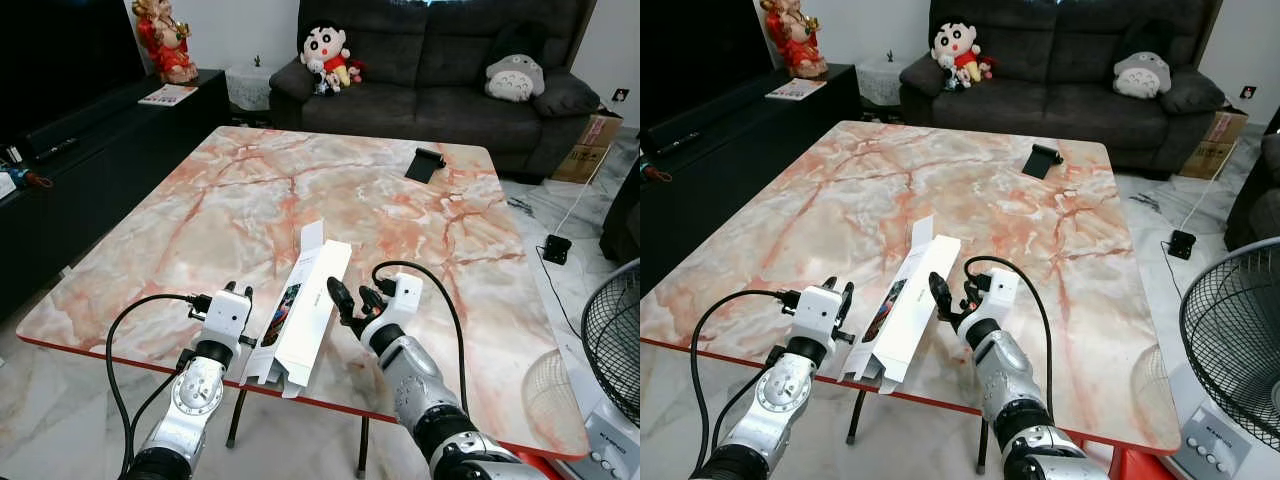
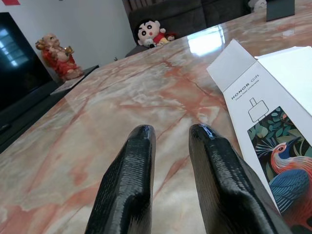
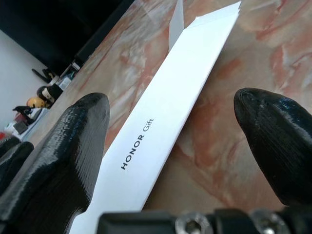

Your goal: Picking trash to rubbish bin

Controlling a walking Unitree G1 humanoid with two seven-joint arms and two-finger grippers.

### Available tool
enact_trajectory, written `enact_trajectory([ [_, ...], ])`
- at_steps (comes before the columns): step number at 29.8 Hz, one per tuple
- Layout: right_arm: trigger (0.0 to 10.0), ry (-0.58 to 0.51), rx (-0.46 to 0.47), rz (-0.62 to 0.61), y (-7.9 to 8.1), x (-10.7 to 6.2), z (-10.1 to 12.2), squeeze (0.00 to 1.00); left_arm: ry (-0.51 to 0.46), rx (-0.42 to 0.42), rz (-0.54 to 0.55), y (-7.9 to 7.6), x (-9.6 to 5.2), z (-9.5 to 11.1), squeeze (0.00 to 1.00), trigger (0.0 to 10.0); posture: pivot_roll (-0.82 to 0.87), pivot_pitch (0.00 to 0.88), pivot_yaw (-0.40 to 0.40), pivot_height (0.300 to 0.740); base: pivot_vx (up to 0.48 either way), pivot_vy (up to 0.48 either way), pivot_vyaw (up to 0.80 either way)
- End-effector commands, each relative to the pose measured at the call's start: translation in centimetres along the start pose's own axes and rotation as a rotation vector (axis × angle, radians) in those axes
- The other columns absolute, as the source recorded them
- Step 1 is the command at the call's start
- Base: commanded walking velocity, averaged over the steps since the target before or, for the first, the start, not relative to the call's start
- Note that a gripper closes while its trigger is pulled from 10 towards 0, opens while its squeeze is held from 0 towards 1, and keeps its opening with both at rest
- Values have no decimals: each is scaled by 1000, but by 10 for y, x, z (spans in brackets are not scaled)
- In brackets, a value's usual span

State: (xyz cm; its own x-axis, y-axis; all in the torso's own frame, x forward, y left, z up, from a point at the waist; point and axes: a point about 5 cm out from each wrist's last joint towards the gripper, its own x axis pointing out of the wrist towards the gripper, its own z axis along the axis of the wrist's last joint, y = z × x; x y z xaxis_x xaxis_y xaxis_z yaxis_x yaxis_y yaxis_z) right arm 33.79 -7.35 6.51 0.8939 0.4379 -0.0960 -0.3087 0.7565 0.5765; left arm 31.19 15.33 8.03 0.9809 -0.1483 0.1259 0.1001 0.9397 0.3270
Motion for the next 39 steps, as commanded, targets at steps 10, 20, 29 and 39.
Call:
enact_trajectory([
  [10, 10000, 90, -39, 60, 26, 10, -14, 0, 25, 2, -16, -3, -1, -4, 0, 10000, 48, 0, -9, 740, 0, 0, 0],
  [20, 10000, 137, -49, 78, 33, 11, -22, 0, 26, -1, -19, -3, -1, -4, 0, 10000, 51, 0, -10, 740, 0, 0, 0],
  [29, 10000, 191, -62, 92, 36, 9, -31, 0, 24, 0, -19, -3, -1, -3, 0, 10000, 54, 0, -10, 740, 0, 0, 0],
  [39, 10000, 210, -35, 133, 43, 12, -31, 0, 25, -4, -29, -5, -1, -3, 0, 10000, 52, 0, -10, 740, 0, 0, 0],
])
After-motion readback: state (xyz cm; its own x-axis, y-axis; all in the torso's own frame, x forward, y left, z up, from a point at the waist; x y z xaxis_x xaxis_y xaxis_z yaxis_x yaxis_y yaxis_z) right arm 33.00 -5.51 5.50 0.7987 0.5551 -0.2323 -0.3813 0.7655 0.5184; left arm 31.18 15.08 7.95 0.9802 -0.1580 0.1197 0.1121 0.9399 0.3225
